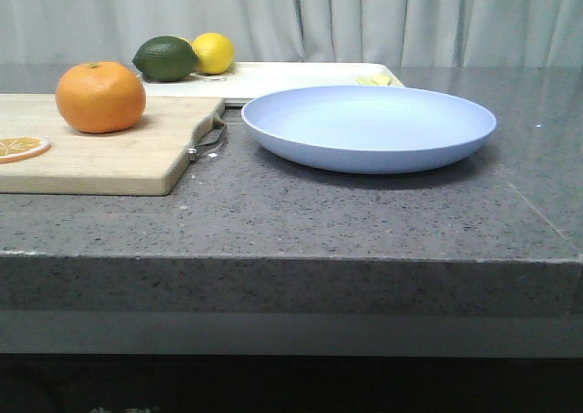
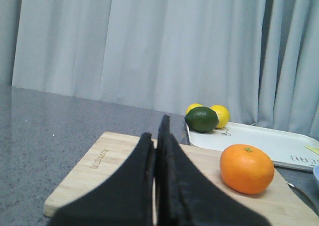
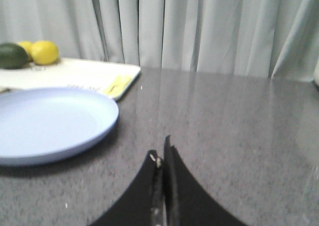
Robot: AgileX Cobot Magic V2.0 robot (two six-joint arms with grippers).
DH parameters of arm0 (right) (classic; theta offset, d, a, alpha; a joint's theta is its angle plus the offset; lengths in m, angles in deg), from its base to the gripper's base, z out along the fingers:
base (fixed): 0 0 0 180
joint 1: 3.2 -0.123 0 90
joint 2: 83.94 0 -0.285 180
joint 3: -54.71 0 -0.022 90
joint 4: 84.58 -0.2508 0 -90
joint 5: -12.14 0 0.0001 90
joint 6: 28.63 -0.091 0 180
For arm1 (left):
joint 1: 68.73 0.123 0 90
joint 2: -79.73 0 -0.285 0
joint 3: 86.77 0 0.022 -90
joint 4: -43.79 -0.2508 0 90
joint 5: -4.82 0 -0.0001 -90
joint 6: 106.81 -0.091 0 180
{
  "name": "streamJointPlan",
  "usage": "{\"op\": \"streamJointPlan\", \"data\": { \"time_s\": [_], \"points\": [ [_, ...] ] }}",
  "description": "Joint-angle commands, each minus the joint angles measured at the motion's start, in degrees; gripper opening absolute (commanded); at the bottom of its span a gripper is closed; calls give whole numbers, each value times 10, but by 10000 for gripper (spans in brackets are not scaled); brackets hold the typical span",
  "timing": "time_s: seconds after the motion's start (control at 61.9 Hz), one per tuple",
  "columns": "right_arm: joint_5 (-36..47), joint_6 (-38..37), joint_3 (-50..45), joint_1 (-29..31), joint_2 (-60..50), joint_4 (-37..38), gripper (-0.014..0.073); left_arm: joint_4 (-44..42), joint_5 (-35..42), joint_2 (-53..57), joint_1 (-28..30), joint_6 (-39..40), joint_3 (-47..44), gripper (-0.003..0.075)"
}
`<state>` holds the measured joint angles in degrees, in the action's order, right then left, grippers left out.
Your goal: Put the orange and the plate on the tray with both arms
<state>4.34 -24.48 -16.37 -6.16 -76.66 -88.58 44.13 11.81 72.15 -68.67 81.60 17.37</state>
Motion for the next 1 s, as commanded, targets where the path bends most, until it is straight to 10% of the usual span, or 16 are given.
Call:
{"op": "streamJointPlan", "data": {
  "time_s": [0.0, 0.404, 0.711, 0.873, 0.986],
  "points": [
    [43, 3, 63, 0, 11, -3, -60, -19, 40, 3, 1, 5, 46, -18],
    [-45, 2, 318, 0, 298, -13, -59, -58, -126, -268, 1, -1, 299, -18],
    [-46, 2, 346, 0, 367, -13, -41, -75, -99, -380, 1, -1, 340, -17],
    [-46, 2, 346, 0, 367, -13, 198, -72, -98, -380, 1, -1, 337, 48],
    [-47, 2, 346, 0, 367, -13, 462, -72, -97, -380, 1, -1, 337, 271]
  ]
}}
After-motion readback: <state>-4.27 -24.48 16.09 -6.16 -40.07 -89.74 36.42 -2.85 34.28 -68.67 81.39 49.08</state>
